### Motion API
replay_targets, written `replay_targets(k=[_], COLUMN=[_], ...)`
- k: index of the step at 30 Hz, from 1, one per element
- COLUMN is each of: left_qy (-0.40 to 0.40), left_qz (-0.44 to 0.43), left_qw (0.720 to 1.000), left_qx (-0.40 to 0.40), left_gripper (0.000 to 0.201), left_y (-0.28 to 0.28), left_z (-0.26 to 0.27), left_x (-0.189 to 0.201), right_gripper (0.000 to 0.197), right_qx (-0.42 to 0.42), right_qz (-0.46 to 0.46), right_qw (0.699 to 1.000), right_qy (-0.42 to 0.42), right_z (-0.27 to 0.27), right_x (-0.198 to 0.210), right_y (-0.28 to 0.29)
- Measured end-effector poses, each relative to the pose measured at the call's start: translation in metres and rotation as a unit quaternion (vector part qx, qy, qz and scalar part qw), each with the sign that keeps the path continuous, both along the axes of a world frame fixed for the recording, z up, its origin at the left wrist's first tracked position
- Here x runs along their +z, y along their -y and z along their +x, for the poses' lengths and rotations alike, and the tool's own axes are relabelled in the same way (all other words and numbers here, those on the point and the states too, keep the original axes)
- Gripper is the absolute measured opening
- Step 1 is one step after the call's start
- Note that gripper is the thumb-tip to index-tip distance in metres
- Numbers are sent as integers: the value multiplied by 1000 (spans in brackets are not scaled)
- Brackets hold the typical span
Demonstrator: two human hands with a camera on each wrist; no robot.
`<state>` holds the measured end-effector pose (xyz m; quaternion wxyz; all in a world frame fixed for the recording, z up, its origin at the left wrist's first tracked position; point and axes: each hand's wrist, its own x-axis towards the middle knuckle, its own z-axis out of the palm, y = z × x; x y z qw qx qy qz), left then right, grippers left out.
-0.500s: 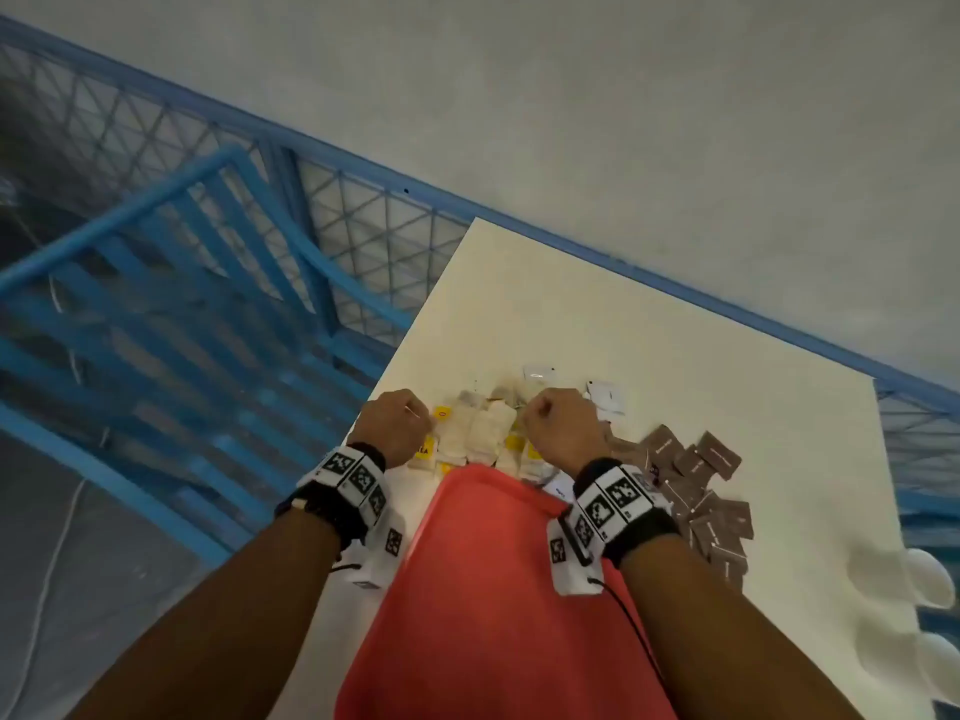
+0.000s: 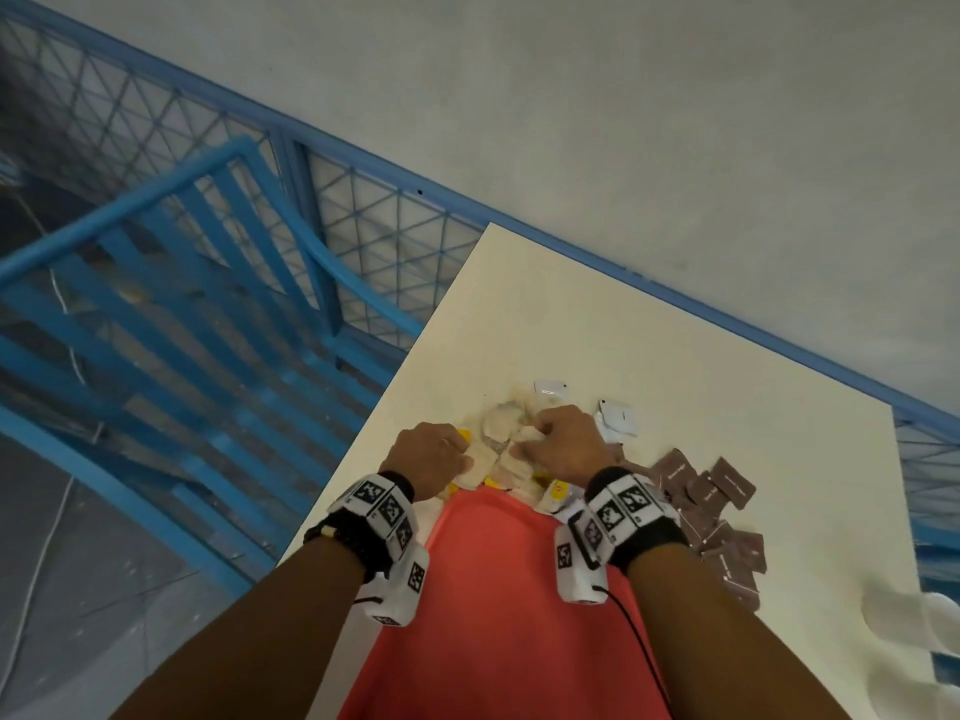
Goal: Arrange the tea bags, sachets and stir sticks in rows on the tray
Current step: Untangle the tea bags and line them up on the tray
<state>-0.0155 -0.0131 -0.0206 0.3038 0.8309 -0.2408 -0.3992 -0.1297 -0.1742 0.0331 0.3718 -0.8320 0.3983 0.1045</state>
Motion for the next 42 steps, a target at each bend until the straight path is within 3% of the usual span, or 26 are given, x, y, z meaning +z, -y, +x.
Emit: replay_targets(k=[2, 6, 9, 15, 19, 22, 24, 26, 30, 32, 33, 36, 38, 40, 42], left_qy=[7, 10, 5, 13, -48, -178, -262, -356, -564, -637, -651, -618, -607, -589, -571], left_qz=[-17, -23, -21, -84, -145, -165, -183, -204, -268, -292, -288, -265, -272, -276, -270], left_qw=[1000, 999, 999, 996, 986, 963, 934, 887, 742, 672, 660, 703, 714, 733, 753], left_qx=[-7, -28, -46, 26, 62, 118, 162, 212, 242, 238, 239, 233, 220, 201, 183], left_gripper=[11, 18, 13, 13, 20, 32, 41, 54, 65, 66, 62, 41, 35, 39, 45], left_y=[-3, -10, -12, -6, 1, 4, 4, 5, 9, 8, 8, 0, -9, -18, -25], left_z=[3, 7, 7, 14, 9, -6, -21, -39, -77, -89, -93, -109, -122, -131, -139], left_x=[5, 8, 11, 17, 38, 57, 67, 78, 97, 101, 103, 107, 111, 113, 120], right_gripper=[42, 12, 11, 11, 10, 10, 12, 13, 14, 16, 19, 30, 38, 31, 26], right_qx=[-39, -109, -127, -156, -158, -137, -130, -120, 11, 87, 118, 197, 230, 179, 71], right_qz=[31, 77, 77, 76, 72, 78, 82, 31, -192, -187, -172, -128, -98, -67, -59], right_qw=[998, 987, 984, 975, 972, 971, 967, 964, 942, 946, 950, 945, 937, 945, 950], right_qy=[34, 84, 93, 137, 158, 180, 204, 233, 275, 250, 233, 228, 244, 266, 298], right_z=[-14, -36, -47, -53, -47, -47, -49, -52, -65, -79, -89, -121, -142, -161, -180], right_x=[14, 30, 42, 55, 66, 83, 94, 100, 87, 76, 73, 84, 101, 118, 126], right_y=[14, 37, 46, 48, 41, 33, 22, 4, -53, -81, -91, -108, -109, -102, -89])
